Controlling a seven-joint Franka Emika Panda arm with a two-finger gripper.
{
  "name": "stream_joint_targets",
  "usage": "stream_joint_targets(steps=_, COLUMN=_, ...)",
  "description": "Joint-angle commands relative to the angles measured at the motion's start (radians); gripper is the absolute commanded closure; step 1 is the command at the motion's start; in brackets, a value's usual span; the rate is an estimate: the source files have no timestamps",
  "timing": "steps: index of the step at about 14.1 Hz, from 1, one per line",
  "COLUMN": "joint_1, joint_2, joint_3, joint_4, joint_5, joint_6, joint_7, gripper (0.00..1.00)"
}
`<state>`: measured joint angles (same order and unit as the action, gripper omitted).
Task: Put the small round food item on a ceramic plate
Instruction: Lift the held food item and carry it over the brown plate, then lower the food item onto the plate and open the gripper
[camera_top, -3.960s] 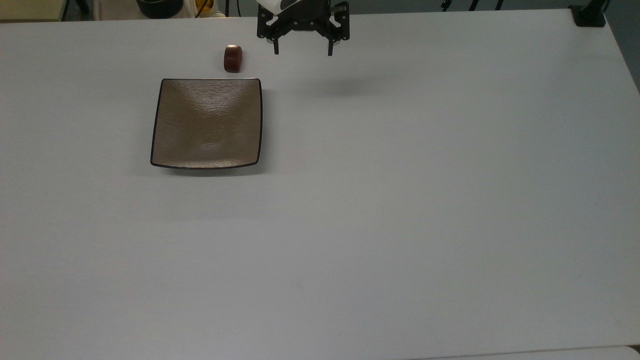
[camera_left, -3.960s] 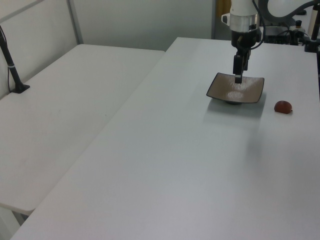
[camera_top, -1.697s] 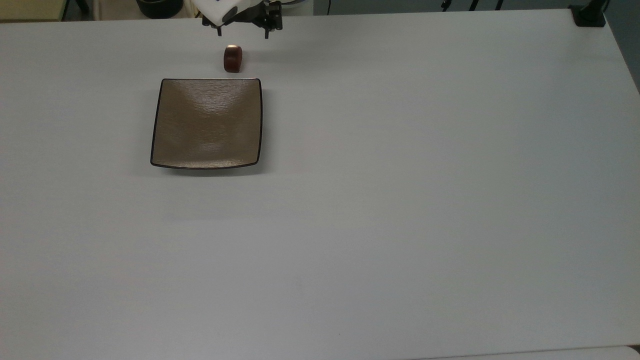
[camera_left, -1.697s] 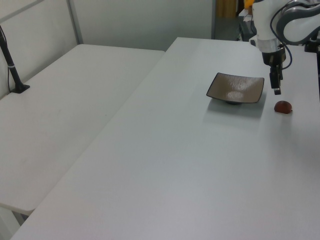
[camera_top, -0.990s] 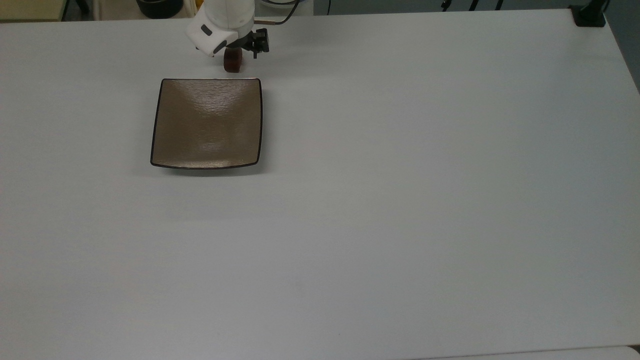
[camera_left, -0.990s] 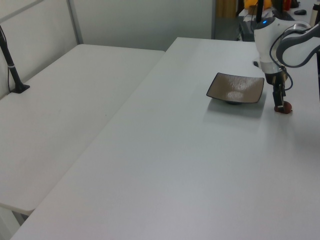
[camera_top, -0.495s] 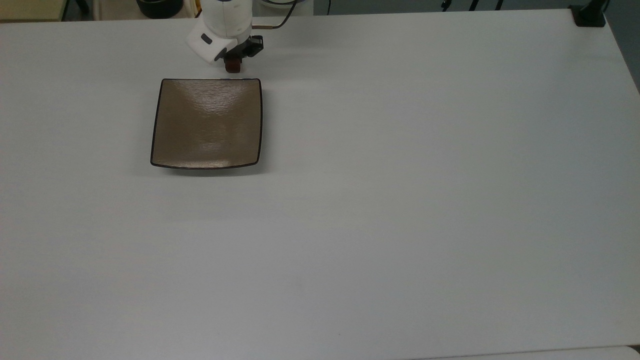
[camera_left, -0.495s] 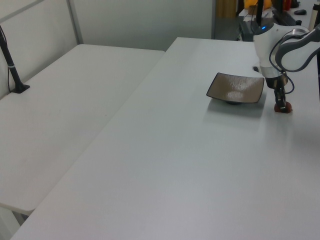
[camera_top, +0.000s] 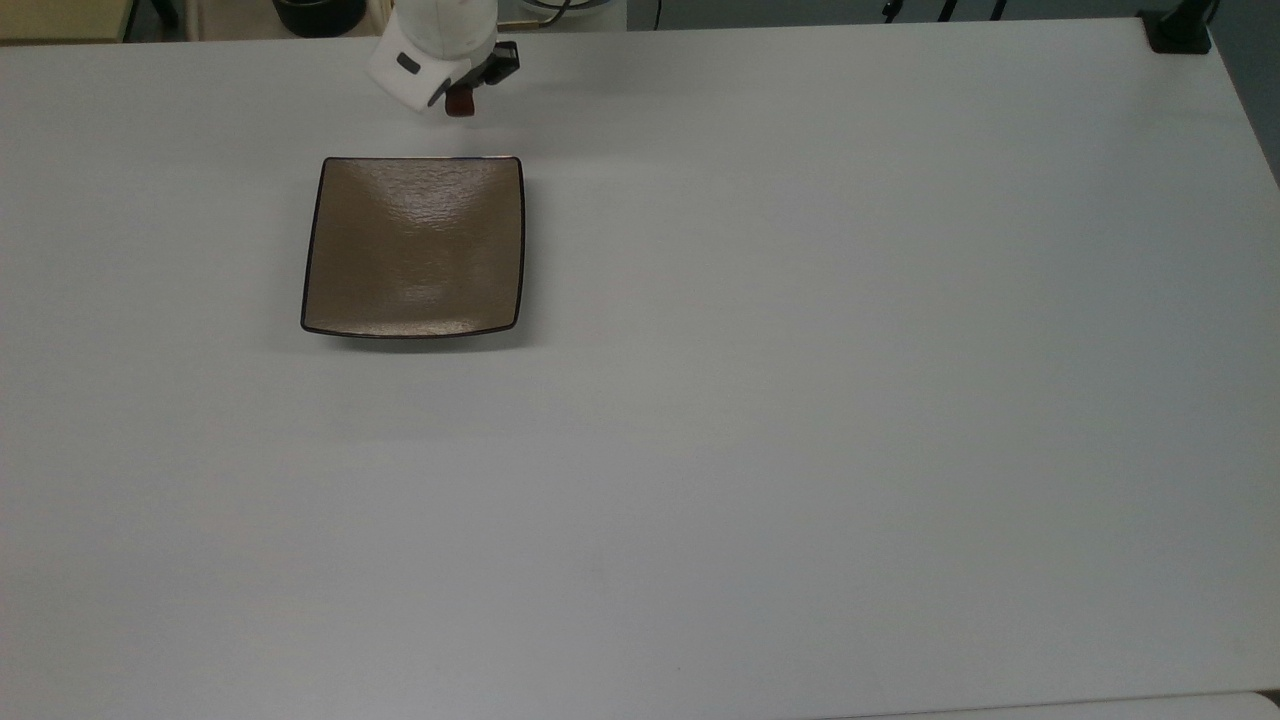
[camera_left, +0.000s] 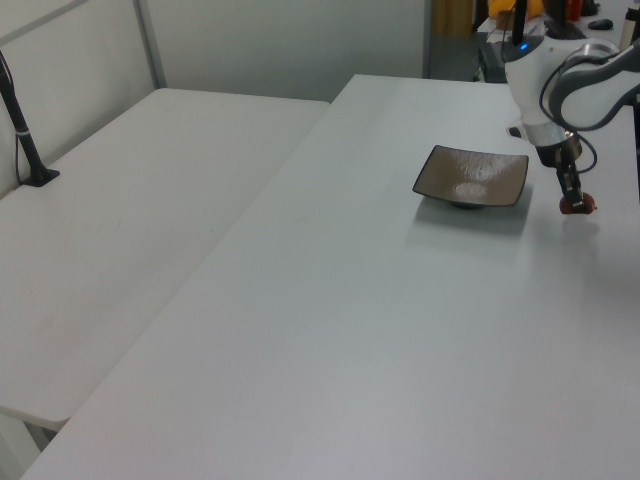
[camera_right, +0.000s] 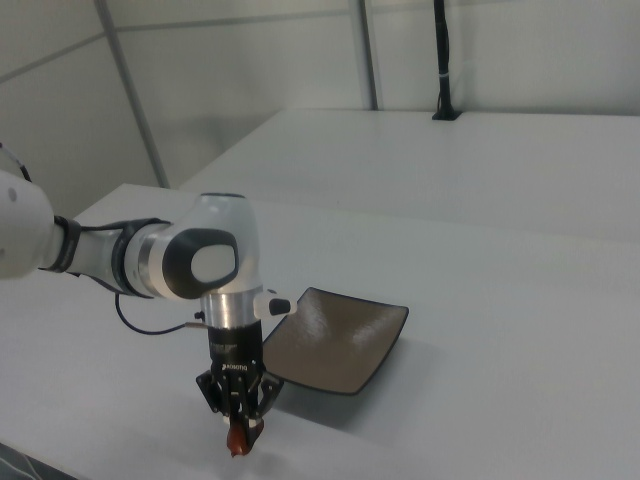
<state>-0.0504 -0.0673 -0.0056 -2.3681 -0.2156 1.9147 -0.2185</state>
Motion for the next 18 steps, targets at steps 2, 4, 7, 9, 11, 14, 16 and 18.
stream_joint_targets(steps=2, joint_1=-0.005, joint_2=-0.022, joint_3=-0.007, joint_4=0.131, joint_5=0.001, joint_6=-0.076, joint_7=-0.050, gripper=0.85)
stream_joint_targets(steps=4, joint_1=-0.005, joint_2=-0.016, joint_3=-0.007, joint_4=0.185, joint_5=0.022, joint_6=-0.065, joint_7=-0.041, gripper=0.85)
stream_joint_targets(steps=7, joint_1=0.003, joint_2=0.050, joint_3=-0.007, joint_4=0.294, joint_5=0.090, joint_6=-0.062, joint_7=-0.019, gripper=0.79)
stream_joint_targets(steps=9, joint_1=0.003, joint_2=0.119, joint_3=-0.007, joint_4=0.375, joint_5=0.107, joint_6=-0.031, joint_7=0.071, gripper=0.78)
stream_joint_targets(steps=11, joint_1=0.003, joint_2=0.190, joint_3=-0.007, joint_4=0.414, joint_5=0.107, joint_6=0.064, joint_7=0.181, gripper=0.78)
stream_joint_targets(steps=14, joint_1=0.003, joint_2=0.280, joint_3=0.001, joint_4=0.449, joint_5=0.105, joint_6=0.144, joint_7=0.283, gripper=0.73)
stream_joint_targets(steps=16, joint_1=0.003, joint_2=0.331, joint_3=0.002, joint_4=0.487, joint_5=0.101, joint_6=0.162, joint_7=0.345, gripper=0.61)
stream_joint_targets(steps=18, joint_1=0.003, joint_2=0.348, joint_3=0.004, joint_4=0.497, joint_5=0.090, joint_6=0.162, joint_7=0.389, gripper=0.31)
